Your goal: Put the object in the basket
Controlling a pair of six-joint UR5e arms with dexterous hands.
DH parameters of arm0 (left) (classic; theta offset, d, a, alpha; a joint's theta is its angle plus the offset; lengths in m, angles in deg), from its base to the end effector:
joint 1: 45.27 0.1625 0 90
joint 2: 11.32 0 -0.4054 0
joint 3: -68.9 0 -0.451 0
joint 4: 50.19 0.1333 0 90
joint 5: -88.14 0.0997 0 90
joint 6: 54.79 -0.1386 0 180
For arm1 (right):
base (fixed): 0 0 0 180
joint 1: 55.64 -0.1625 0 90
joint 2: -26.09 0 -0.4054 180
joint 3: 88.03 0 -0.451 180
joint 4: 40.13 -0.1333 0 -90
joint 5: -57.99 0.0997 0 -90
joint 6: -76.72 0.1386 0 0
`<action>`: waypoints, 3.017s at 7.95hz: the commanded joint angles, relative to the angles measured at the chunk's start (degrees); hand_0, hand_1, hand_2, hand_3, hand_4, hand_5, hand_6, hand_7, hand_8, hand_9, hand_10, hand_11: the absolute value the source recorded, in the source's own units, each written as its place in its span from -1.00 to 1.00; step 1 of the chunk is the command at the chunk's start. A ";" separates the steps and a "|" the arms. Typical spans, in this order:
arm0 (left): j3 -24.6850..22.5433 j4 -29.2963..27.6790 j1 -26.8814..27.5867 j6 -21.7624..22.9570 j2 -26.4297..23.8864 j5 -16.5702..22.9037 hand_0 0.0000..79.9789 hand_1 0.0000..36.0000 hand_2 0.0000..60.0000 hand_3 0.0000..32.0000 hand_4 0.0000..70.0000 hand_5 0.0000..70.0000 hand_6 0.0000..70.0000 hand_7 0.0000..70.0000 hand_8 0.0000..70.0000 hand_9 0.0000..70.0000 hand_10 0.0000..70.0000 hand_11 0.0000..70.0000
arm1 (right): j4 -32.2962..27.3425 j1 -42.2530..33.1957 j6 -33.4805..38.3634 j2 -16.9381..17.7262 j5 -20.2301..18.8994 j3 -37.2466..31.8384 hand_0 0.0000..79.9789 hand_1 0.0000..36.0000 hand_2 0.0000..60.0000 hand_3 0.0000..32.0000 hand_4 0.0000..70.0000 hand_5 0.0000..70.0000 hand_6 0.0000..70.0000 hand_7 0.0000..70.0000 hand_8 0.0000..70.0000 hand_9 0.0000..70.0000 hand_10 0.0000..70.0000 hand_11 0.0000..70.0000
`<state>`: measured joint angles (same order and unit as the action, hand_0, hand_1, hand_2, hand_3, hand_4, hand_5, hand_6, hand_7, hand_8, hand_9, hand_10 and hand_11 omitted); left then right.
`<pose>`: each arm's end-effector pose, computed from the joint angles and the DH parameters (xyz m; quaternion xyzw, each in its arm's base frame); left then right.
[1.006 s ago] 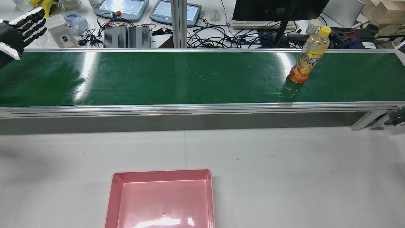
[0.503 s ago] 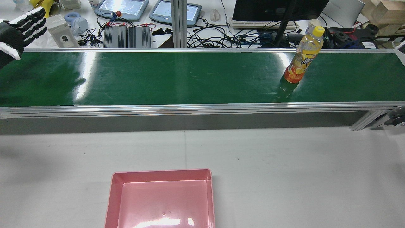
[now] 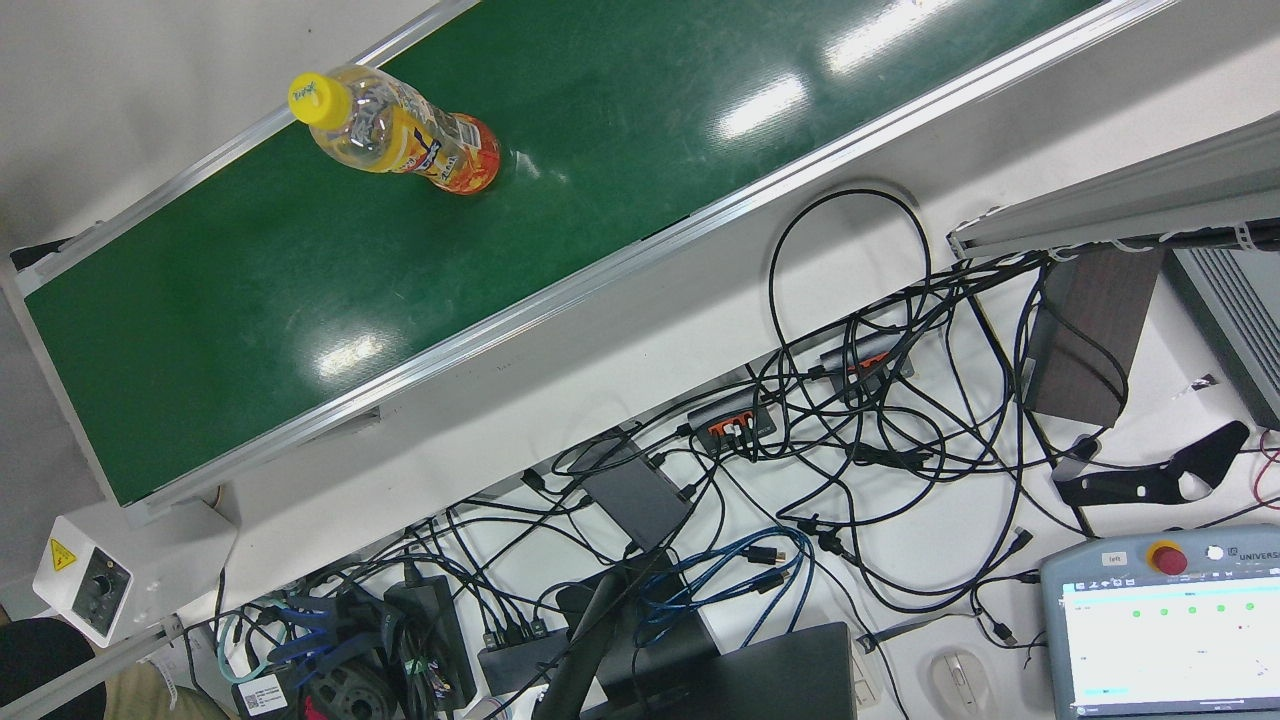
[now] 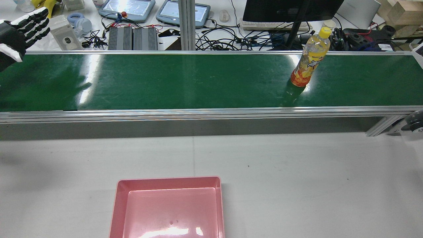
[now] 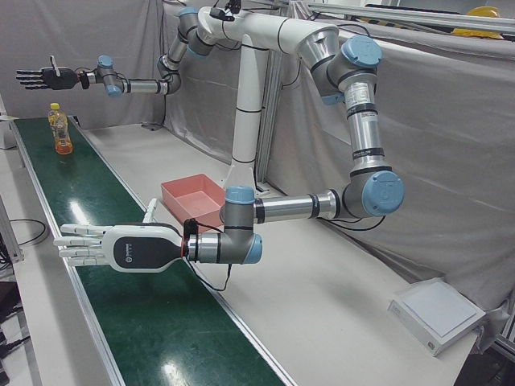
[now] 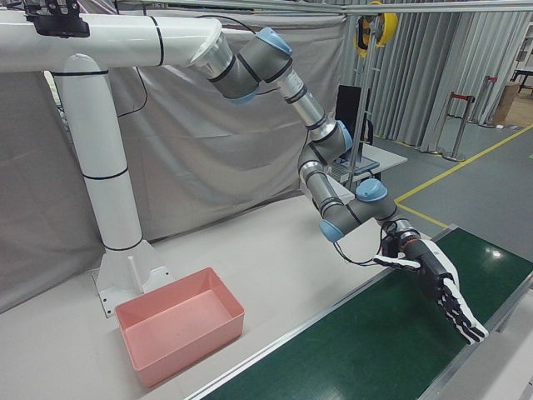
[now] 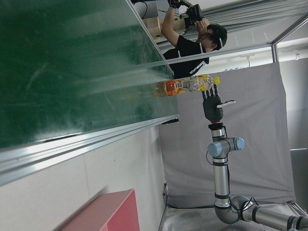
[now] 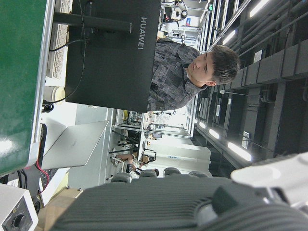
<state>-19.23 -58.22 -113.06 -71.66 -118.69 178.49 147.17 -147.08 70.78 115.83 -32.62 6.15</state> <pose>0.1505 -0.7190 0.4650 -0.0406 0.8354 -0.5157 0.1857 0.1465 -0.5814 0.6395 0.0405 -0.6880 0.7238 0.0321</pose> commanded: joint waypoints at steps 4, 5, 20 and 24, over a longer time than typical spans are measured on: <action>-0.12 0.03 0.02 0.00 -0.03 0.00 0.32 -0.94 -1.00 -1.00 -0.81 -0.82 -1.00 -1.00 -1.00 -1.00 -0.96 -0.91 | 0.00 0.03 -0.04 0.00 0.00 0.03 -1.00 -1.00 -1.00 -1.00 -1.00 -1.00 -1.00 -1.00 -1.00 -1.00 -1.00 -1.00; -0.12 0.03 0.02 0.00 -0.03 0.00 0.32 -0.94 -1.00 -1.00 -0.80 -0.82 -1.00 -1.00 -1.00 -1.00 -0.96 -0.91 | 0.00 0.03 -0.04 0.00 0.00 -0.06 -1.00 -1.00 -1.00 -1.00 -1.00 -1.00 -1.00 -1.00 -1.00 -1.00 -1.00 -1.00; -3.99 1.61 -0.16 0.00 0.32 -0.09 0.33 -0.93 -1.00 -1.00 -0.79 -0.82 -1.00 -1.00 -1.00 -1.00 -0.96 -0.91 | 0.00 0.03 -0.04 0.08 0.00 -0.06 -1.00 -1.00 -1.00 -1.00 -1.00 -1.00 -1.00 -1.00 -1.00 -1.00 -1.00 -1.00; -4.07 2.75 0.02 0.17 0.32 0.00 0.32 -0.94 -1.00 -0.96 -0.81 -0.84 -1.00 -1.00 -1.00 -1.00 -0.96 -0.91 | -0.09 0.03 -0.04 0.08 0.00 -0.15 -1.00 -1.00 -1.00 -1.00 -1.00 -1.00 -1.00 -1.00 -1.00 -1.00 -1.00 -1.00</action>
<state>-23.12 -55.78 -112.94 -71.60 -118.37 178.46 147.13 -147.05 70.81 115.88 -32.62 6.03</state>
